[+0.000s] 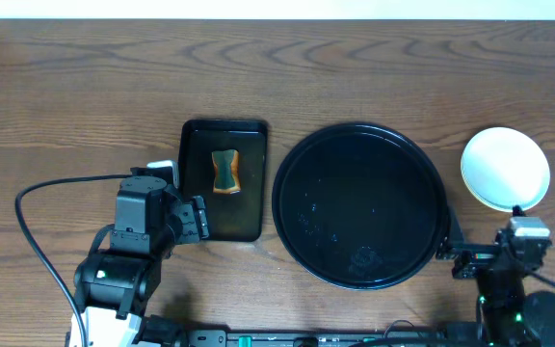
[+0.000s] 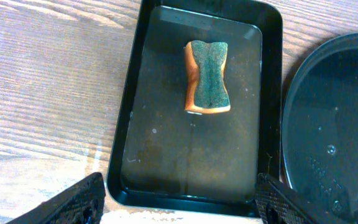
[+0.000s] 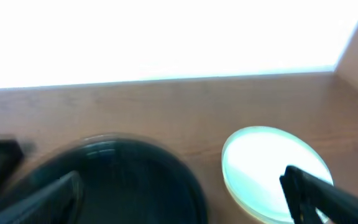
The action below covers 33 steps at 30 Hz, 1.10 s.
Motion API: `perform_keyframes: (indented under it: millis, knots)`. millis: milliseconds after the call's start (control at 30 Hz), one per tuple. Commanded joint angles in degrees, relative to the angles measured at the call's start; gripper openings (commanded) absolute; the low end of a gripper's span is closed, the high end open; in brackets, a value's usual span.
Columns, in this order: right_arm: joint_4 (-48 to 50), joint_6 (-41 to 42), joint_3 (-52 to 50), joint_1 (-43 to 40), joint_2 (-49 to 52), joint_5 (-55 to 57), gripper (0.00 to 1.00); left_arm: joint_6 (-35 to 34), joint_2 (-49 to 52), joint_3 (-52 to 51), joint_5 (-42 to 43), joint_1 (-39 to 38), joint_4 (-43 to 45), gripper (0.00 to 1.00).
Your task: Clean dirty plates on tray and stack at the side
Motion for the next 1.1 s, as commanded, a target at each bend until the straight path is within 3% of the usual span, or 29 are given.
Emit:
perform_keyframes:
  millis: [0,367,567,667,1067]
  knots:
    - [8.35,-0.61,-5.68,1.07,-2.67,-6.88,0.99,-0.33,-0.04,-0.42,-0.5,-0.11,0.17,0.78]
    - [50.88,-0.66,-28.44,1.05,-6.05,-9.38,0.99,-0.33,-0.04,-0.42,-0.5,-0.11,0.2,0.78]
    - [43.08,-2.97,-28.96,1.29,-6.05,-7.91,0.99,-0.33,-0.04,-0.42,-0.5,-0.11,0.2,0.78]
    - [27.67,-2.97,-28.94,1.33,-6.05,-7.91,0.99,-0.33,-0.04,-0.42,-0.52,-0.11,0.17,0.78]
    - [28.72,-2.99,-28.96,1.38,-5.95,-7.76,0.99,-0.33,-0.04,-0.42,-0.52,-0.11,0.17,0.78]
